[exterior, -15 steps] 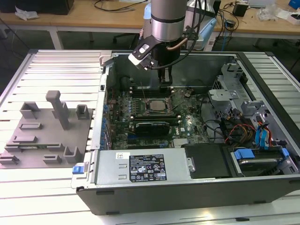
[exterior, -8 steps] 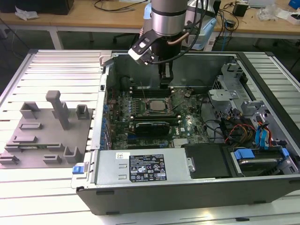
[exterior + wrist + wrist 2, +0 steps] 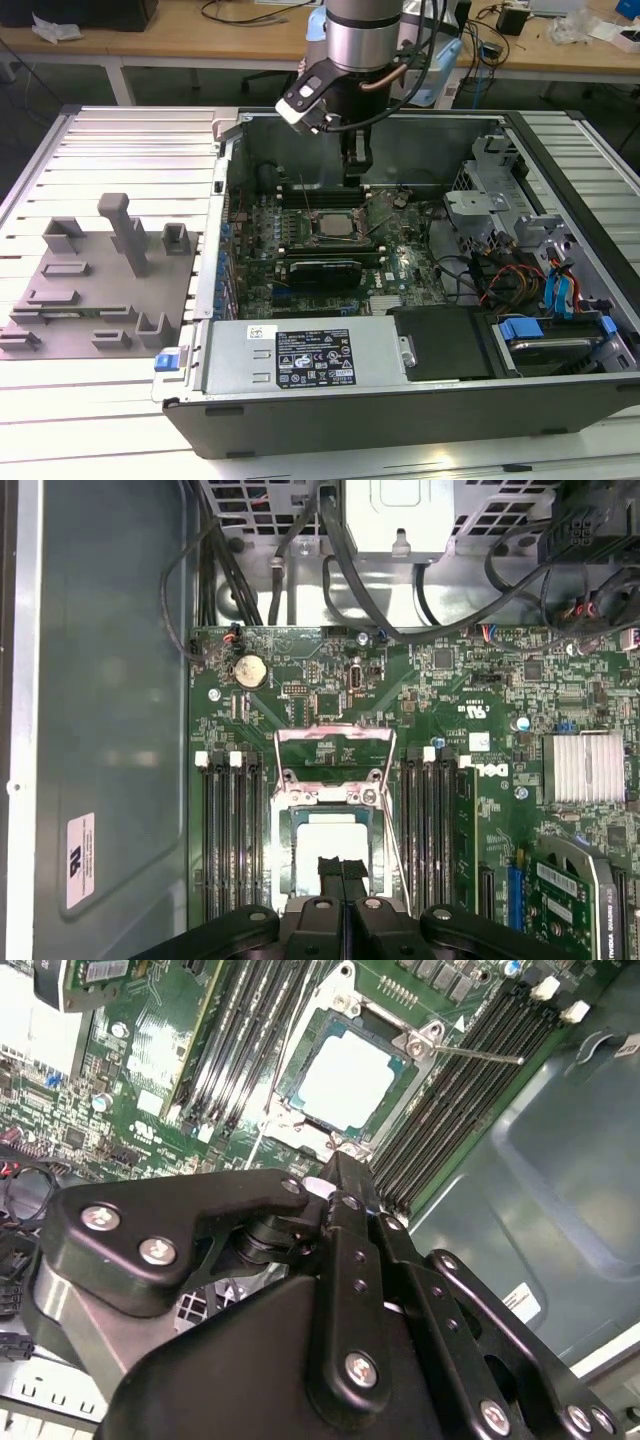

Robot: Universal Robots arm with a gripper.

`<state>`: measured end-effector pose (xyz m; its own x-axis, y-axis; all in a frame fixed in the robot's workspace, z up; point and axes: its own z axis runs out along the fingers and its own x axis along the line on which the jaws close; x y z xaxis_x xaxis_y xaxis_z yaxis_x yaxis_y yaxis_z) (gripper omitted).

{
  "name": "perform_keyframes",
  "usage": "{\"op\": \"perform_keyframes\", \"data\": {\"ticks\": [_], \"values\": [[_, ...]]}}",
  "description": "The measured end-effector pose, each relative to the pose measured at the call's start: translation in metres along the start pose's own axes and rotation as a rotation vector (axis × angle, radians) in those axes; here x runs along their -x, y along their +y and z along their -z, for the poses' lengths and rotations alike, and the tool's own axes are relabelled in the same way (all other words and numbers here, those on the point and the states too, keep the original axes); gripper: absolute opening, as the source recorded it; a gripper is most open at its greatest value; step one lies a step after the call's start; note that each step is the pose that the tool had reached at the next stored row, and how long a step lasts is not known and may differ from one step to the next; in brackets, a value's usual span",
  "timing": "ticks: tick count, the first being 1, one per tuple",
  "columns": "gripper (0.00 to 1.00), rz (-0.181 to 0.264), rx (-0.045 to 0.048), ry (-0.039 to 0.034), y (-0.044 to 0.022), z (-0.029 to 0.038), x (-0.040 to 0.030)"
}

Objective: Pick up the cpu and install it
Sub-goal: 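Close the cpu cover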

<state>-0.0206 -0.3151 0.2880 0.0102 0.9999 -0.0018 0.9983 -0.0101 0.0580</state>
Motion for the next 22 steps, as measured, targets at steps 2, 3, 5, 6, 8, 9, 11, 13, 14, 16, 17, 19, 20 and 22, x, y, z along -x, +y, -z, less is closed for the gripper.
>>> {"op": "perform_keyframes", "data": {"ticks": [2,3,5,6,8,9,11,13,14,16,17,19,20,22], "values": [[0.11,0.000,0.0000,-0.0001,0.0033,-0.0002,0.0000],[0.11,0.000,0.0000,0.0000,0.0049,-0.0003,-0.0001],[0.11,0.000,0.0000,0.0000,0.0129,-0.0008,-0.0001],[0.11,0.000,0.0000,0.0000,0.0155,-0.0009,-0.0002],[0.11,0.000,0.0000,0.0000,0.0200,-0.0012,-0.0002],[0.11,0.000,0.0000,0.0000,0.0224,-0.0013,-0.0002],[0.11,0.000,0.0000,-0.0001,0.0275,-0.0017,-0.0003],[0.11,0.000,-0.0004,0.0000,0.0352,-0.0026,-0.0004],[0.11,0.000,-0.0011,0.0001,0.0382,-0.0032,-0.0004],[0.11,0.000,-0.0038,0.0000,0.0455,-0.0048,-0.0005],[0.11,0.000,-0.0055,0.0000,0.0494,-0.0057,-0.0005],[0.11,0.000,-0.0085,-0.0002,0.0558,-0.0070,-0.0006],[0.11,0.000,-0.0099,-0.0002,0.0588,-0.0076,-0.0006],[0.11,0.000,-0.0137,-0.0001,0.0654,-0.0094,-0.0007]]}}
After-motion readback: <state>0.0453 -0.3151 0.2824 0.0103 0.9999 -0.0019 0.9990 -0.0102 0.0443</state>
